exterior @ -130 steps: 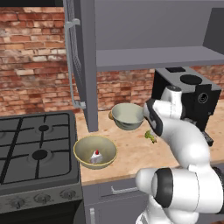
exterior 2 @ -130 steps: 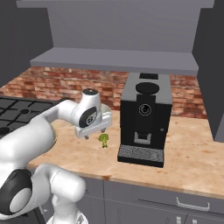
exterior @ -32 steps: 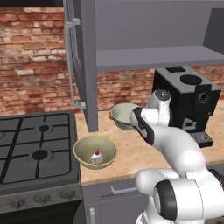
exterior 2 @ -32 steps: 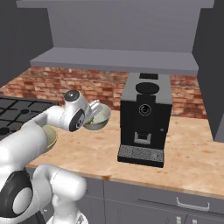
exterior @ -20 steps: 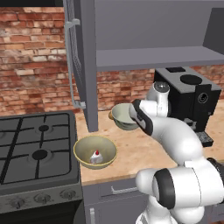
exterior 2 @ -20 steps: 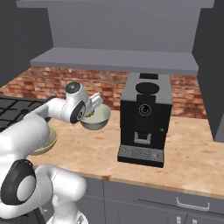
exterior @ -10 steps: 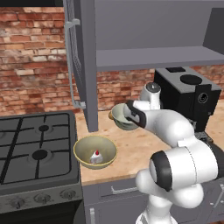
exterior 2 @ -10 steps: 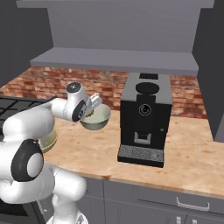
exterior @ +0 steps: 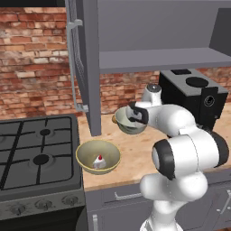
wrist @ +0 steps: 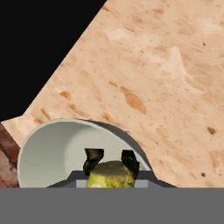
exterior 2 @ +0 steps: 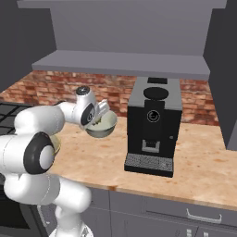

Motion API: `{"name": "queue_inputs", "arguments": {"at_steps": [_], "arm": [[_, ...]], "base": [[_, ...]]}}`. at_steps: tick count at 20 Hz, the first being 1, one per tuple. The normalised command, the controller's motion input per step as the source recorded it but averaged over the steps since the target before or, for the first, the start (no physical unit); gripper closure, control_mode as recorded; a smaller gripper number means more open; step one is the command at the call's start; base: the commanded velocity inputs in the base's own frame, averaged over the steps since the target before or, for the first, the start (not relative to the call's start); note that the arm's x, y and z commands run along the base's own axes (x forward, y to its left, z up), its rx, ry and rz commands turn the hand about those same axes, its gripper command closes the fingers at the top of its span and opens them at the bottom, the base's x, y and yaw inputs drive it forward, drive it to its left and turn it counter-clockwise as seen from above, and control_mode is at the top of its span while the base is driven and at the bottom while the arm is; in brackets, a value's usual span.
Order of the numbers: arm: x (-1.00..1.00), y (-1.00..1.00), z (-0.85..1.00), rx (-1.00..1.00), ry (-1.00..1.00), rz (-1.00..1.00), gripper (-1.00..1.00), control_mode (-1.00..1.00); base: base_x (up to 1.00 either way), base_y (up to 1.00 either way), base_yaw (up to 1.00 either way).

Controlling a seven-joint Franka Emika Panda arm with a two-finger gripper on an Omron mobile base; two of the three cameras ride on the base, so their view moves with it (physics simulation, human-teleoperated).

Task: Pick both bowls and place them on the counter. Then place the cake in one bowl and place the broccoli in the other bowl.

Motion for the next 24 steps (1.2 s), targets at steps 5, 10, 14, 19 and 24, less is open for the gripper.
{"name": "queue_inputs", "arguments": {"at_steps": [5,10,14,19,24], "arm": [[0.22,0.04,-0.19,-0.01,0.12,0.00,1.00,-1.00],[0.14,0.02,-0.15,0.00,0.08,0.00,1.00,-1.00],[0.12,0.01,-0.14,0.00,0.09,0.00,1.00,-1.00],[0.09,0.06,-0.13,0.00,0.09,0.00,1.00,-1.00],[0.10,0.14,-0.16,0.00,0.11,0.00,1.00,-1.00]], "base": [[0.00,0.00,0.00],[0.00,0.00,0.00],[0.00,0.00,0.00],[0.00,0.00,0.00],[0.00,0.00,0.00]]}}
